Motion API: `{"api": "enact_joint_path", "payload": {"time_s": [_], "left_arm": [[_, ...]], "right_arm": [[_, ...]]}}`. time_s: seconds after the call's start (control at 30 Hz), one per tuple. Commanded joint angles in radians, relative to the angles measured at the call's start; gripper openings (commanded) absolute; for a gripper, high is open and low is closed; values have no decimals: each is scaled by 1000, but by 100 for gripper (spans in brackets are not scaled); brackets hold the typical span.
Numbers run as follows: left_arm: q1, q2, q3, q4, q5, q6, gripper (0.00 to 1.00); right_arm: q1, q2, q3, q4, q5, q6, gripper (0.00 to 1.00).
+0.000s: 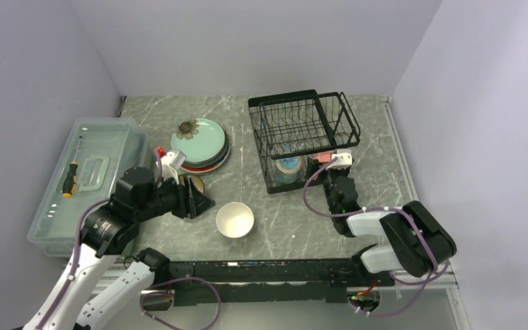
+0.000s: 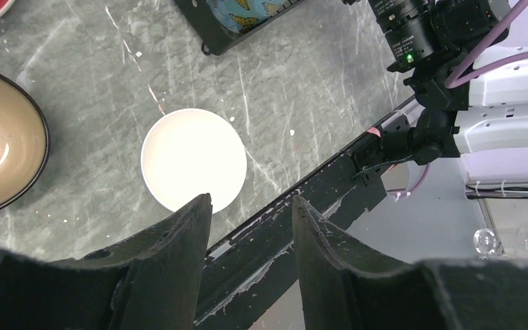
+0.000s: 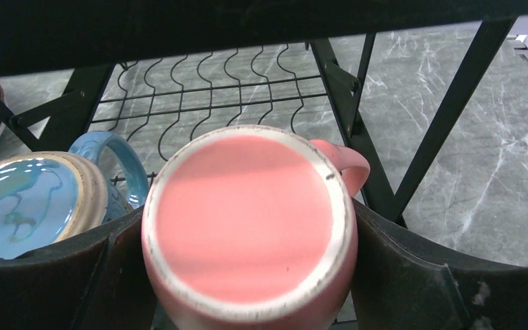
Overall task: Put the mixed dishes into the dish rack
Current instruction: Turn the cup upside down in the dish rack.
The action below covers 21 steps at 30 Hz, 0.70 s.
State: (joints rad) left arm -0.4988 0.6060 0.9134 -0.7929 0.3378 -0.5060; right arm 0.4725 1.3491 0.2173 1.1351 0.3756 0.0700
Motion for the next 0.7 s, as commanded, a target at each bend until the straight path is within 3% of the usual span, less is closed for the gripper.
{"api": "enact_joint_path", "payload": {"time_s": [0.0, 0.33, 0.67], "left_arm": [[3, -20, -1, -17, -16, 30, 52], [3, -18, 31, -55, -50, 68, 53], [3, -56, -11, -16, -15, 76, 53]], "right_arm": [[-12, 21, 39, 161, -12, 8, 48], [-24, 36, 108, 126, -35, -12, 48], [-34, 142, 136, 195, -42, -5, 47]]}}
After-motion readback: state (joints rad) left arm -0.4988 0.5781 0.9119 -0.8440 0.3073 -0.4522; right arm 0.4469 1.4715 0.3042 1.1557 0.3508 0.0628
